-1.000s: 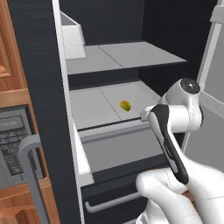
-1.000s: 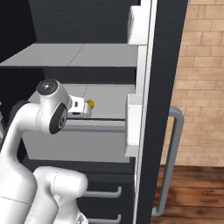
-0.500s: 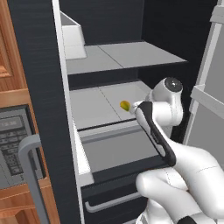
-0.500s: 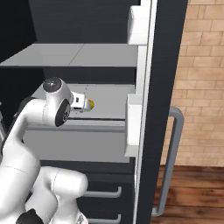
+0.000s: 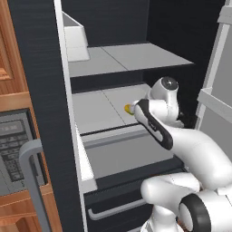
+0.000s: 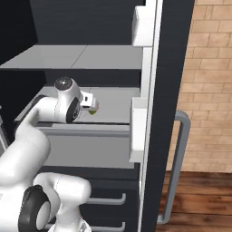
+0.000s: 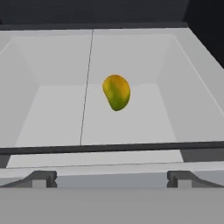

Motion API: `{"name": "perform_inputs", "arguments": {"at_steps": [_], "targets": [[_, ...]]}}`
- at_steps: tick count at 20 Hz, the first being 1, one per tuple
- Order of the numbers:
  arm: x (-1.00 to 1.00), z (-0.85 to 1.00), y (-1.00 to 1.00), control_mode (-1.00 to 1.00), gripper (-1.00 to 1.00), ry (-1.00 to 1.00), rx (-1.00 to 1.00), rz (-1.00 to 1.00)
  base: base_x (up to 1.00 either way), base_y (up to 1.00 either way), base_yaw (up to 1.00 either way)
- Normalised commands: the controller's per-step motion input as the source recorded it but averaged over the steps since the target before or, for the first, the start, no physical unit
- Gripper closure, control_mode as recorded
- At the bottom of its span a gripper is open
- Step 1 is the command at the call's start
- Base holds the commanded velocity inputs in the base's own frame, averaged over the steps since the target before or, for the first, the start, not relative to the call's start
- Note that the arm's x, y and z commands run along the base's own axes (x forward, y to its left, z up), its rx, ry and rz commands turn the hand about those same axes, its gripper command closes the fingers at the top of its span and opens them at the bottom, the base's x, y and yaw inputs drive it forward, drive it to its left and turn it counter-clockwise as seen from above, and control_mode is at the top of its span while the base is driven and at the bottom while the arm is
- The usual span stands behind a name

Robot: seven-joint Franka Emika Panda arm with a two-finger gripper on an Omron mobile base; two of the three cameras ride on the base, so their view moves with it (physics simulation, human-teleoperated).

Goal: Retrieve the banana and mango from the fridge and place them into the bowl on the dining table.

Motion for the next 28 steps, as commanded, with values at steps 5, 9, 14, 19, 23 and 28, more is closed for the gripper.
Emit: {"name": "perform_inputs", "arguments": {"at_steps": [5,9,14,19,23,28], "targets": [[0.46,-0.31,0.0,-1.0,-1.0,0.0,0.0,0.0,0.0,0.0,0.0],[0.5,-0.28,0.0,-1.0,-1.0,0.0,0.0,0.0,0.0,0.0,0.0],[0.48,-0.16,0.0,-1.0,-1.0,0.0,0.0,0.0,0.0,0.0,0.0],[0.45,-0.15,0.0,-1.0,-1.0,0.01,0.0,0.0,0.0,0.0,0.0],[0.4,-0.16,0.0,-1.0,-1.0,0.02,0.0,0.0,0.0,0.0,0.0],[0.4,-0.19,0.0,-1.0,-1.0,0.02,0.0,0.0,0.0,0.0,0.0]]}}
